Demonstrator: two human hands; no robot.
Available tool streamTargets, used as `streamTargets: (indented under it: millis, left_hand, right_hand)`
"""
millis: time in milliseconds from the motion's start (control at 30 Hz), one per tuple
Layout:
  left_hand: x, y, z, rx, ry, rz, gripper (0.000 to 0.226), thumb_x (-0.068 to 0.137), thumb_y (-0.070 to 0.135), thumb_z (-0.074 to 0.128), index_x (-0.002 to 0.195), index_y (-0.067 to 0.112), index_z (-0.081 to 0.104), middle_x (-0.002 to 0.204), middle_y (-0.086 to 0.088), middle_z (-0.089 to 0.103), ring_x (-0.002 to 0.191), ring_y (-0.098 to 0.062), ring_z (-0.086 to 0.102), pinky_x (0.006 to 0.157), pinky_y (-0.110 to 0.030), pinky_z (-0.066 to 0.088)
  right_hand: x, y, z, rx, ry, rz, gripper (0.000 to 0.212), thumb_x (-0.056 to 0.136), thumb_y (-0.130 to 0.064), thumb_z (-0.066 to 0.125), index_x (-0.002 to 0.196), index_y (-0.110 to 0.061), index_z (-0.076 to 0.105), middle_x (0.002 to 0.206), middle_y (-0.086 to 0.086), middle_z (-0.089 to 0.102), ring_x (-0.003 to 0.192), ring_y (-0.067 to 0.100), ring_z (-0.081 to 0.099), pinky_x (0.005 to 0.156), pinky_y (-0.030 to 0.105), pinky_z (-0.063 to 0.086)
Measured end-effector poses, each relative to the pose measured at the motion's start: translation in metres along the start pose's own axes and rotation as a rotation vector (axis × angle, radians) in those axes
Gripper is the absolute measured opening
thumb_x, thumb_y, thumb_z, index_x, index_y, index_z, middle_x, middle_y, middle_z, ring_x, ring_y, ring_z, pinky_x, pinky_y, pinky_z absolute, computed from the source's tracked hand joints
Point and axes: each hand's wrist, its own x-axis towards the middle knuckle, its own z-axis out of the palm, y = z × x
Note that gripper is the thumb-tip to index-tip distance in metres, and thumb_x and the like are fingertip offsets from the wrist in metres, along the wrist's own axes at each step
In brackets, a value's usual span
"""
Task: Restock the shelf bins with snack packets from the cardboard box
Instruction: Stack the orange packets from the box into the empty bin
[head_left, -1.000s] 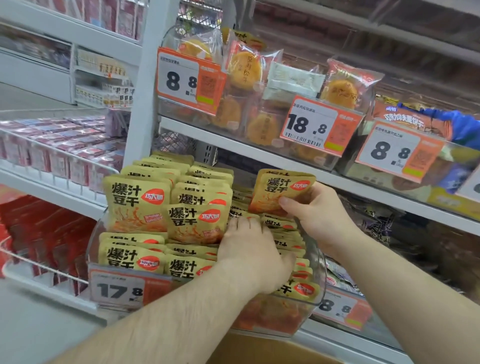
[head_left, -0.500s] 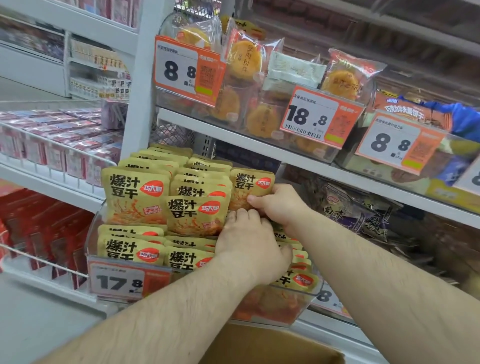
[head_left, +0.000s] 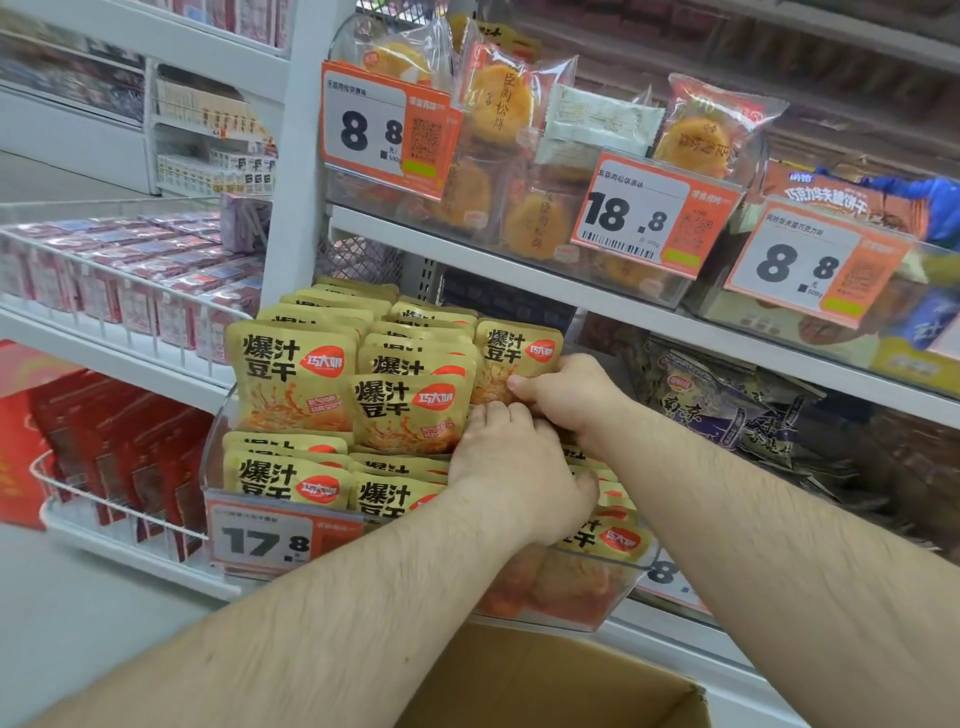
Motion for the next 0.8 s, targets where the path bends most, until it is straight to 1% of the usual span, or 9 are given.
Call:
streamTargets:
  millis: [133,200,300,367,433,500,600,667,800]
  left_hand:
    - [-0.007,0.0,-0.009,-0.04,0.015,0.022,0.074,0.097,0.056,0.032,0.15,0.004,0.032,0.155,-0.021,0.029,0.146,-0.037,0.019,0.123,-0.049,0.009]
    - [-0.02,-0.002,-0.015,-0.068,0.13,0.096,0.062,0.097,0.049,0.036,0.141,0.007,0.046,0.147,-0.017,0.043,0.141,-0.032,0.031,0.121,-0.047,0.019]
    - [-0.055,-0.015,-0.012,-0.043,0.391,0.295,0.04,0.09,0.04,0.045,0.11,0.014,0.068,0.113,-0.004,0.065,0.107,-0.025,0.055,0.093,-0.042,0.046]
    - [-0.087,-0.029,-0.005,-0.083,0.465,0.389,0.031,0.084,0.037,0.051,0.098,0.017,0.071,0.096,0.002,0.067,0.092,-0.02,0.059,0.08,-0.035,0.05]
    - [-0.118,-0.049,0.0,-0.146,0.285,0.354,0.021,0.085,0.034,0.053,0.097,0.023,0.067,0.09,0.008,0.064,0.09,-0.016,0.058,0.079,-0.03,0.049]
    - [-0.14,-0.069,0.009,-0.185,-0.106,0.192,0.008,0.088,0.032,0.055,0.095,0.03,0.057,0.085,0.013,0.056,0.089,-0.015,0.055,0.074,-0.027,0.043]
    - [-0.152,-0.099,0.037,-0.182,-0.444,-0.054,0.021,0.091,0.026,0.058,0.11,0.024,0.066,0.091,0.01,0.058,0.086,-0.012,0.052,0.07,-0.021,0.039]
    - [-0.156,-0.113,0.058,-0.294,-0.491,-0.156,0.025,0.091,0.022,0.06,0.111,0.013,0.07,0.093,0.003,0.066,0.081,-0.014,0.055,0.068,-0.025,0.045]
    - [-0.156,-0.127,0.08,-0.468,-0.58,-0.284,0.015,0.091,0.02,0.059,0.101,0.014,0.068,0.095,-0.01,0.072,0.072,-0.02,0.06,0.071,-0.034,0.056]
  right_hand:
    - [-0.006,-0.003,-0.001,-0.02,0.013,-0.003,0.015,0.08,-0.02,0.079,0.092,-0.015,0.071,0.09,0.002,0.075,0.088,0.022,0.071,0.088,0.045,0.057]
    - [-0.012,-0.005,-0.004,-0.048,0.035,-0.021,0.022,0.078,-0.023,0.08,0.097,-0.015,0.07,0.094,0.003,0.073,0.09,0.022,0.069,0.087,0.044,0.058]
    - [-0.03,-0.007,-0.011,-0.312,0.202,-0.097,0.044,0.079,-0.03,0.076,0.117,-0.014,0.061,0.113,0.005,0.064,0.102,0.024,0.063,0.087,0.034,0.052]
    - [-0.064,-0.003,-0.009,-0.371,0.411,-0.339,0.033,0.083,-0.023,0.069,0.115,-0.015,0.061,0.113,0.004,0.059,0.1,0.021,0.06,0.085,0.033,0.048]
    - [-0.117,0.009,0.007,-0.222,0.523,-0.692,0.012,0.081,-0.014,0.062,0.092,-0.016,0.063,0.087,-0.003,0.057,0.077,0.014,0.054,0.074,0.028,0.044]
    - [-0.166,0.039,0.04,-0.147,0.388,-0.793,0.004,0.073,-0.014,0.059,0.074,-0.018,0.059,0.064,-0.009,0.05,0.062,0.011,0.047,0.061,0.026,0.038]
    - [-0.198,0.105,0.106,-0.257,-0.023,-0.335,0.006,0.073,-0.017,0.059,0.07,-0.022,0.058,0.061,-0.011,0.057,0.067,0.013,0.055,0.065,0.028,0.047]
    - [-0.196,0.159,0.156,-0.382,-0.314,0.039,0.005,0.077,-0.019,0.061,0.08,-0.022,0.064,0.081,-0.008,0.066,0.084,0.02,0.063,0.073,0.028,0.052]
    - [-0.194,0.242,0.238,-0.483,-0.582,0.398,0.025,0.083,-0.026,0.066,0.102,-0.01,0.064,0.1,0.007,0.069,0.093,0.024,0.066,0.068,0.025,0.046]
